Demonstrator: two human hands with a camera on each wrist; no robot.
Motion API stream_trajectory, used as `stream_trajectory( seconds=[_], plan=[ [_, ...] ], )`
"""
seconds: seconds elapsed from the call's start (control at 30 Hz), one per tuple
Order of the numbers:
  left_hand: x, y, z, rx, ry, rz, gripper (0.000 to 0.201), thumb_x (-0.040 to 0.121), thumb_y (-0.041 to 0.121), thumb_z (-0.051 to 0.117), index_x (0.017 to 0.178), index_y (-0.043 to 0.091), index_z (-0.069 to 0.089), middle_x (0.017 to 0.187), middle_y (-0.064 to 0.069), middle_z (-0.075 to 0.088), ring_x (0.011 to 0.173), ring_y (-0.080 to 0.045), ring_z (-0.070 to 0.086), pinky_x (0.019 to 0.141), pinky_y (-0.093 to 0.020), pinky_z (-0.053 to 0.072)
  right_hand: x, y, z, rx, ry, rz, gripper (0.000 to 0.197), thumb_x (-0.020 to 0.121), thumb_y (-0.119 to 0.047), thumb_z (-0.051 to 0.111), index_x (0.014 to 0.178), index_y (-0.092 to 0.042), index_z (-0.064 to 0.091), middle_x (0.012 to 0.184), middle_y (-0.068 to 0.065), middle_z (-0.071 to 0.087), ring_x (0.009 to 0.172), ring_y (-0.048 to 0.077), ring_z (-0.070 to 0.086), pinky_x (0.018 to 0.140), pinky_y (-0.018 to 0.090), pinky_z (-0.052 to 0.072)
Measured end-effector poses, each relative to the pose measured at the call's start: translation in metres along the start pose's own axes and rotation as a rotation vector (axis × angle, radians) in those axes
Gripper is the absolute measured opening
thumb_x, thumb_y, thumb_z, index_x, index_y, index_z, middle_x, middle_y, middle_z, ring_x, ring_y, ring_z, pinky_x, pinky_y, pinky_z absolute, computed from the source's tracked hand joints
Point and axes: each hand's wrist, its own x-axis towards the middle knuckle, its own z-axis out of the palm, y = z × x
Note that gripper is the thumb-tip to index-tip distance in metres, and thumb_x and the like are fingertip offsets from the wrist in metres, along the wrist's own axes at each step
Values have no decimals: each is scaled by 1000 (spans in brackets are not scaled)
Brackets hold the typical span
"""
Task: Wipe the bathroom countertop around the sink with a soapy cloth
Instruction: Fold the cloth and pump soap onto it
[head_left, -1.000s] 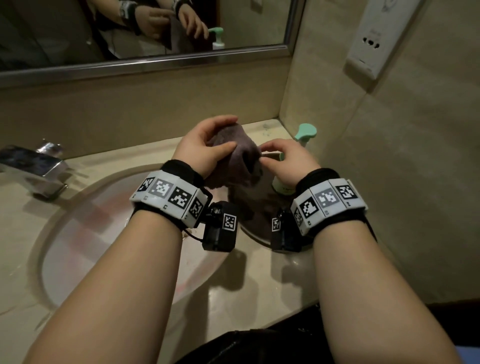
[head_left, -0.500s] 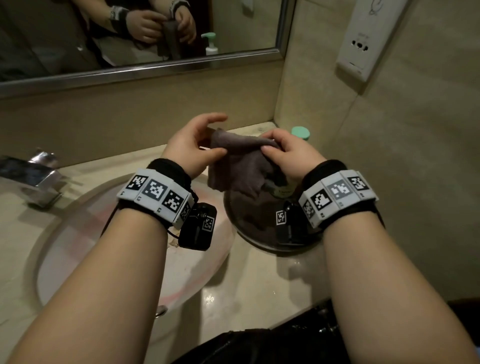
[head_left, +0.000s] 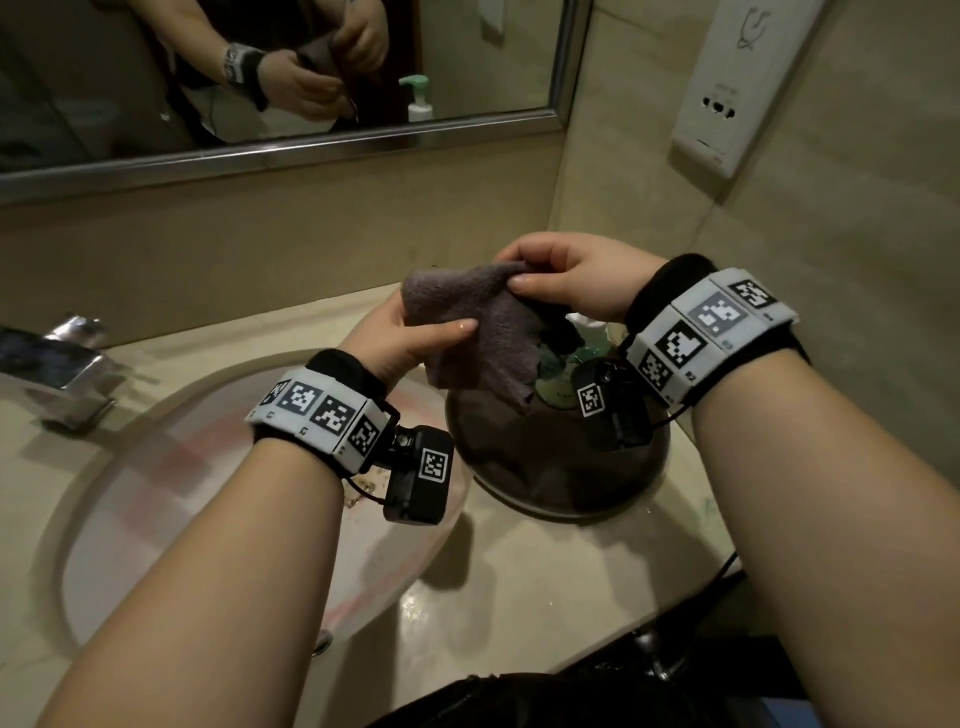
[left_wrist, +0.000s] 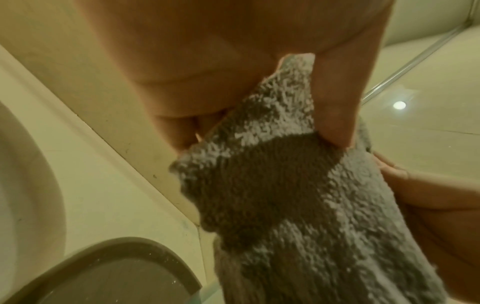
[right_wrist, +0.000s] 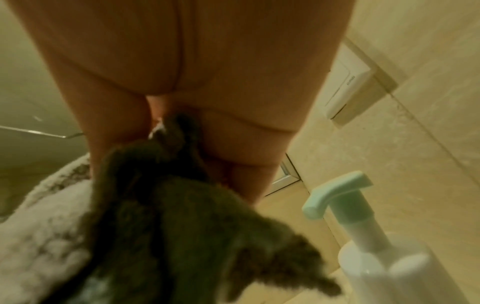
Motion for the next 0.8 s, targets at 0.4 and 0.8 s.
stream_trajectory(
  seconds=[0.4,0.8],
  plan=[
    [40,-15,28,-271,218,-218,36,96,13,50,127,-6,49,110,-21,62,97,-30,62,85,-36,51,19,30,-27,-130,586,276,31,98,-26,43,123,-14,58,119,0,61,107,16,57,93,26,45],
    [73,-24,82,-319,82,-239,43,99,21,45,137,2,43,125,-24,57,117,-36,57,108,-48,40,45,59,-15,-195,389,641,42,100,-21,26,129,-6,51,134,18,53,125,32,48,107,38,37]
  ],
)
